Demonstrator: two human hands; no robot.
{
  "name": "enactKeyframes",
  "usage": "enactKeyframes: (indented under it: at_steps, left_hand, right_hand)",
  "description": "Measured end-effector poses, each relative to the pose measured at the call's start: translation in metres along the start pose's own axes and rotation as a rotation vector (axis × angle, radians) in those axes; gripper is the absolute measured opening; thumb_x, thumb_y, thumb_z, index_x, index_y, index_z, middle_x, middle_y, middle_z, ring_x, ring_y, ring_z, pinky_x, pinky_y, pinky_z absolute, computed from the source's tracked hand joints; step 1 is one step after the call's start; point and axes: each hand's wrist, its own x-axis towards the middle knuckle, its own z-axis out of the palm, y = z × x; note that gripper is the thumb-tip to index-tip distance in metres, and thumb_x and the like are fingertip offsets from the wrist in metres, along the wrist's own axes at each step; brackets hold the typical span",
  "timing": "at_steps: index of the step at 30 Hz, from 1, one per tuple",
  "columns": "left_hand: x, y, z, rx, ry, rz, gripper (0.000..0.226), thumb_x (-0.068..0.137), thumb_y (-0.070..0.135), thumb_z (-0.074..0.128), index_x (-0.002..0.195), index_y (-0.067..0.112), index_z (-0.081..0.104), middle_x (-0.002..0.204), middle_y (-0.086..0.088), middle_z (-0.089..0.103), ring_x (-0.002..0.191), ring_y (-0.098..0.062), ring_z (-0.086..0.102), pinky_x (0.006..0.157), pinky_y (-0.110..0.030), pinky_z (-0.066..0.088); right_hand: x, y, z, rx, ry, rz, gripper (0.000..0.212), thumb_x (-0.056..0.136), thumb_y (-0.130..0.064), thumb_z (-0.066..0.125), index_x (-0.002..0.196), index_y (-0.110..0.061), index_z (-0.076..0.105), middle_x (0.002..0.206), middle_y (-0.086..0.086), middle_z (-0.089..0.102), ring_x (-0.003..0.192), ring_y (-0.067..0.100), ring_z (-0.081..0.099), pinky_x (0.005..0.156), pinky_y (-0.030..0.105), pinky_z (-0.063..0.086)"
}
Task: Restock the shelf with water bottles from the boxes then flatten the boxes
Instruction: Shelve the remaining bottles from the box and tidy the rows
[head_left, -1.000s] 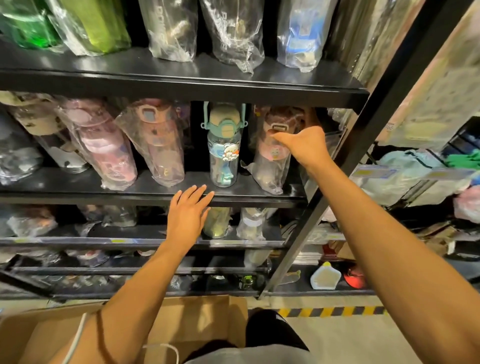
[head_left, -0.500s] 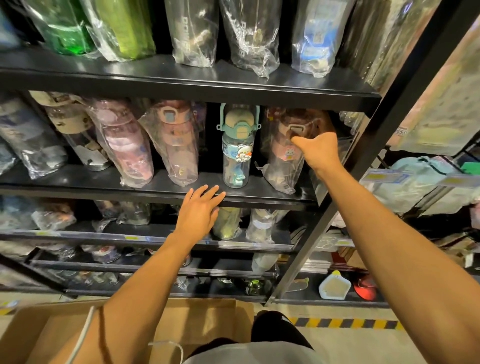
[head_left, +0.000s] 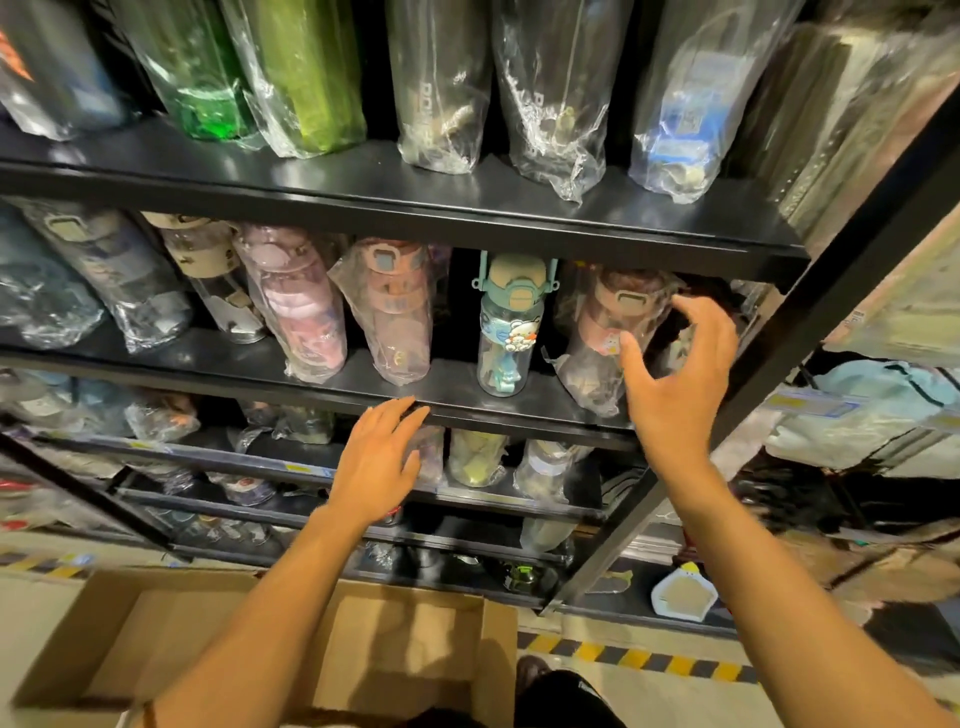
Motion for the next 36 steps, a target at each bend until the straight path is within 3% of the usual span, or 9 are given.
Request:
enactKeyframes:
  at_steps: [5, 8, 13, 16, 22, 26, 30, 36]
  left_hand:
    - [-0.017, -0.021, -0.016, -0.051, 0.013, -0.119, 0.066, 0.087, 0.017, 0.073, 0.149, 0.012, 0.051, 0.153, -0.012, 0.048, 0.140, -0.033, 0.044, 0.118, -0.053, 0.036]
    - [-0.028, -0.039, -0.032, -0.049, 0.018, -0.161, 0.065, 0.091, 0.022, 0.072, 0.151, 0.014, 0.049, 0.155, -0.010, 0.047, 0.142, -0.031, 0.042, 0.119, -0.049, 0.035]
    - [-0.048, -0.097, -0.067, -0.061, 0.008, -0.116, 0.066, 0.083, 0.020, 0.080, 0.144, 0.009, 0.055, 0.145, -0.015, 0.057, 0.133, -0.036, 0.053, 0.112, -0.049, 0.042]
    - [-0.062, -0.130, -0.088, -0.064, -0.002, -0.112, 0.067, 0.083, 0.026, 0.080, 0.143, 0.009, 0.058, 0.143, -0.015, 0.060, 0.131, -0.035, 0.056, 0.111, -0.050, 0.046]
    - [-0.064, -0.168, -0.109, -0.309, 0.108, -0.133, 0.062, 0.088, 0.032, 0.074, 0.142, 0.007, 0.059, 0.141, -0.011, 0.062, 0.133, -0.029, 0.057, 0.114, -0.045, 0.045]
    - [-0.016, -0.163, -0.124, -0.644, -0.003, -0.392, 0.077, 0.087, 0.029, 0.083, 0.153, 0.017, 0.045, 0.153, 0.000, 0.050, 0.141, -0.015, 0.046, 0.119, -0.034, 0.036]
    - [0.026, -0.168, -0.110, -0.792, 0.009, -0.418, 0.094, 0.083, 0.028, 0.087, 0.159, 0.018, 0.033, 0.160, 0.000, 0.042, 0.144, -0.016, 0.042, 0.119, -0.034, 0.035]
    - [0.051, -0.172, -0.080, -0.898, 0.081, -0.394, 0.104, 0.081, 0.026, 0.088, 0.161, 0.025, 0.022, 0.157, 0.012, 0.038, 0.140, -0.011, 0.041, 0.115, -0.027, 0.036]
  right_hand:
    - [-0.038, -0.007, 0.022, 0.004, 0.022, -0.087, 0.047, 0.089, -0.023, 0.078, 0.126, -0.001, 0.060, 0.136, 0.020, 0.053, 0.133, 0.021, 0.042, 0.116, 0.032, 0.029]
    - [-0.061, -0.017, 0.041, 0.041, -0.145, -0.072, 0.045, 0.093, -0.020, 0.076, 0.129, 0.001, 0.057, 0.131, 0.020, 0.054, 0.126, 0.033, 0.051, 0.110, 0.037, 0.040]
    - [-0.108, -0.065, 0.082, -0.013, -0.451, 0.056, 0.054, 0.091, -0.027, 0.078, 0.137, -0.011, 0.055, 0.134, 0.006, 0.055, 0.121, 0.015, 0.052, 0.105, 0.030, 0.043]
    - [-0.137, -0.102, 0.107, 0.016, -0.532, 0.133, 0.056, 0.092, -0.032, 0.077, 0.141, -0.016, 0.053, 0.137, 0.002, 0.054, 0.124, 0.016, 0.054, 0.106, 0.033, 0.044]
    - [-0.151, -0.149, 0.152, 0.067, -0.549, 0.291, 0.063, 0.091, -0.035, 0.078, 0.145, -0.018, 0.049, 0.140, -0.002, 0.054, 0.126, 0.015, 0.054, 0.111, 0.037, 0.045]
    - [-0.127, -0.143, 0.172, 0.121, -0.505, 0.449, 0.072, 0.091, -0.035, 0.079, 0.151, -0.019, 0.042, 0.147, -0.001, 0.053, 0.133, 0.015, 0.052, 0.115, 0.039, 0.043]
    - [-0.101, -0.117, 0.198, 0.147, -0.536, 0.474, 0.082, 0.092, -0.031, 0.078, 0.158, -0.015, 0.033, 0.159, 0.005, 0.043, 0.143, 0.020, 0.044, 0.121, 0.039, 0.037]
    - [-0.087, -0.075, 0.238, 0.195, -0.553, 0.451, 0.088, 0.085, -0.033, 0.086, 0.155, -0.017, 0.036, 0.156, 0.002, 0.046, 0.141, 0.018, 0.045, 0.116, 0.030, 0.037]
